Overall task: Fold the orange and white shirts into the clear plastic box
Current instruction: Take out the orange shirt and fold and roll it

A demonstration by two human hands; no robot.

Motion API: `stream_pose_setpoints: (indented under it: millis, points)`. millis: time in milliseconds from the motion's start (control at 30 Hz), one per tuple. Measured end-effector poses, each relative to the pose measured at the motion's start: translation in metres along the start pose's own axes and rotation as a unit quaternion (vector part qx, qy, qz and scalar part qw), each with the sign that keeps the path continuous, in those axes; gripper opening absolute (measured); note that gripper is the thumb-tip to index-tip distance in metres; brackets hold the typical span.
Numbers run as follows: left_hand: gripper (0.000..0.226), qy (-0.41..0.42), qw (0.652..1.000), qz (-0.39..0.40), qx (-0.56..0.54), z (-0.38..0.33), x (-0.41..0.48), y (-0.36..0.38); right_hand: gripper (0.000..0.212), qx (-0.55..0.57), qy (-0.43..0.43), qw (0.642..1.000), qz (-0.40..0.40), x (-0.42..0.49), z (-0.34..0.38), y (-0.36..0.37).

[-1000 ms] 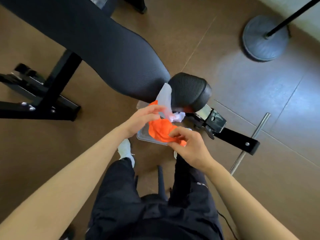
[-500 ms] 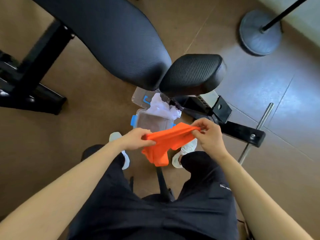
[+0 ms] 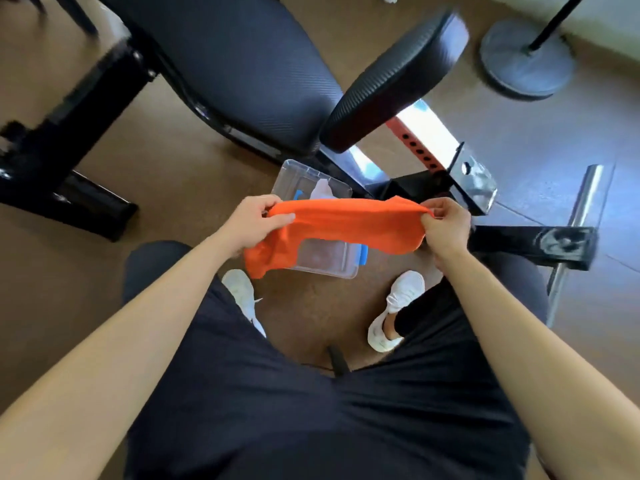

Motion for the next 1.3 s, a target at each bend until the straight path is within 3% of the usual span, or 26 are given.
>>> stream_pose_setpoints:
  millis: [67, 200, 433, 533, 633, 733, 833, 967, 1033, 1167, 1300]
  points:
    - [0.012, 0.016, 0.996, -0.042, -0.071, -0.031, -0.013, 0.002, 0.026, 0.031, -0.024, 0.999, 0.02, -0.017, 0.001, -0.01]
    - [0.005, 0.028, 0.985, -0.062, -0.156, -0.091, -0.031, 0.008, 0.032, 0.112, -0.066, 0.982, 0.134, -0.056, 0.025, -0.015]
    - [0.01, 0.009, 0.952, -0.104, -0.287, -0.145, -0.062, 0.032, 0.045, 0.095, -0.17, 0.947, 0.253, -0.148, 0.05, 0.011]
    - [0.007, 0.018, 0.919, -0.112, -0.377, -0.155, -0.075, 0.032, 0.047, 0.03, -0.2, 0.954, 0.22, -0.16, 0.05, 0.026]
    - [0.01, 0.038, 0.903, -0.115, -0.412, -0.155, -0.08, 0.019, 0.015, -0.032, -0.194, 0.964, 0.177, -0.147, 0.048, 0.023]
    - [0.01, 0.052, 0.917, -0.165, -0.359, -0.144, -0.076, -0.009, 0.024, -0.033, -0.183, 0.968, 0.17, -0.128, 0.042, 0.007]
    - [0.006, 0.017, 0.94, -0.234, -0.248, -0.111, -0.059, -0.03, 0.01, 0.005, -0.19, 0.964, 0.188, -0.11, 0.036, -0.011]
    - [0.04, -0.059, 0.945, -0.296, -0.127, -0.06, -0.044, -0.029, 0.012, 0.095, -0.167, 0.961, 0.197, -0.1, 0.036, -0.02]
    - [0.044, -0.063, 0.943, -0.314, -0.091, -0.043, -0.044, -0.019, 0.012, 0.112, -0.161, 0.959, 0.205, -0.097, 0.039, -0.019]
    - [0.019, -0.045, 0.977, -0.204, -0.043, -0.004, -0.033, 0.004, 0.006, 0.119, -0.145, 0.954, 0.232, -0.09, 0.046, -0.009]
    - [0.04, 0.007, 0.992, -0.118, 0.054, 0.002, -0.029, 0.005, 0.008, 0.144, -0.113, 0.949, 0.255, -0.089, 0.057, 0.003]
Point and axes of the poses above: each hand's wrist, its own x-axis towards the middle knuckle, its own y-axis out of the palm, z = x × y, the point moved 3 cm from there along x, towards the middle knuckle, and after that the axes turned 5 degrees about y, right-handed, at the moved point
